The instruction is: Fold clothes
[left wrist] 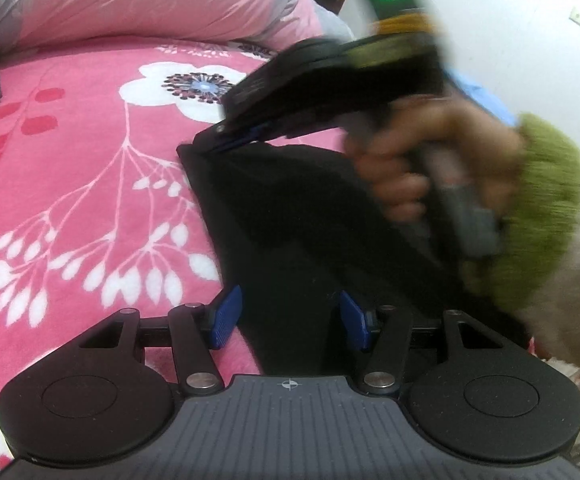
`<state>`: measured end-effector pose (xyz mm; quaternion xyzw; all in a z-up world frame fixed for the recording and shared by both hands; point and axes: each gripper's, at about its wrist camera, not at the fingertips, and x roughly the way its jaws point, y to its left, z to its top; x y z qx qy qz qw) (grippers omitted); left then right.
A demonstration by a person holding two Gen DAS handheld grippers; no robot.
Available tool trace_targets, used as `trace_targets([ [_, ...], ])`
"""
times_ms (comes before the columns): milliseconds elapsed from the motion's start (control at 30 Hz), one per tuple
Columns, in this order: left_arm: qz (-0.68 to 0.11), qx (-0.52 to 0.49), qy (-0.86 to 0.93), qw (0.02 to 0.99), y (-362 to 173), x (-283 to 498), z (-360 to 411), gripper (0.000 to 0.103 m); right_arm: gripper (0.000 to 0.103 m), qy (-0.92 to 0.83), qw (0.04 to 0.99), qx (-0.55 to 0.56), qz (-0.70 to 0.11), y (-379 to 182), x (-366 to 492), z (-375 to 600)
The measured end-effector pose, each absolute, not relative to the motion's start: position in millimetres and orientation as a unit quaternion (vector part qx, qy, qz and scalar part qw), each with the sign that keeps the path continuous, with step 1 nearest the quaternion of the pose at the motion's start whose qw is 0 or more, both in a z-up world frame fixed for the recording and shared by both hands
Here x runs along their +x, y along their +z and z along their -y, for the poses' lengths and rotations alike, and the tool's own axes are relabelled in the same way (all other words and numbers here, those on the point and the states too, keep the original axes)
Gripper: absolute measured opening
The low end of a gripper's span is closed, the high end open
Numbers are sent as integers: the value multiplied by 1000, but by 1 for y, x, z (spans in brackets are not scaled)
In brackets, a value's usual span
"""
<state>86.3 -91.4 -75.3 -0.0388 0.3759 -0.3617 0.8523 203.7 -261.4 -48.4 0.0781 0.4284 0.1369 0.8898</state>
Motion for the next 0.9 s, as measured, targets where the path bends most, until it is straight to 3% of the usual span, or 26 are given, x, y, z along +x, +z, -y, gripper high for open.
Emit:
trace_targets([
  [200, -387, -38, -347, 854, -74, 89, 89, 55, 10, 76, 899, 189, -388, -26, 176, 312],
  [367, -399, -24, -332, 854, -70, 91, 93, 55, 10, 58, 915, 154, -369, 6, 104, 342],
  [633, -424, 14, -289, 858, -63, 88, 109, 61, 11, -140, 901, 129, -390, -33, 57, 408],
  [767, -429, 36, -264, 863, -61, 83, 117, 65, 11, -71, 921, 175, -340, -11, 26, 404],
  [900, -425, 65, -246, 869, -58, 78, 126, 68, 11, 29, 921, 160, -355, -14, 9, 374],
])
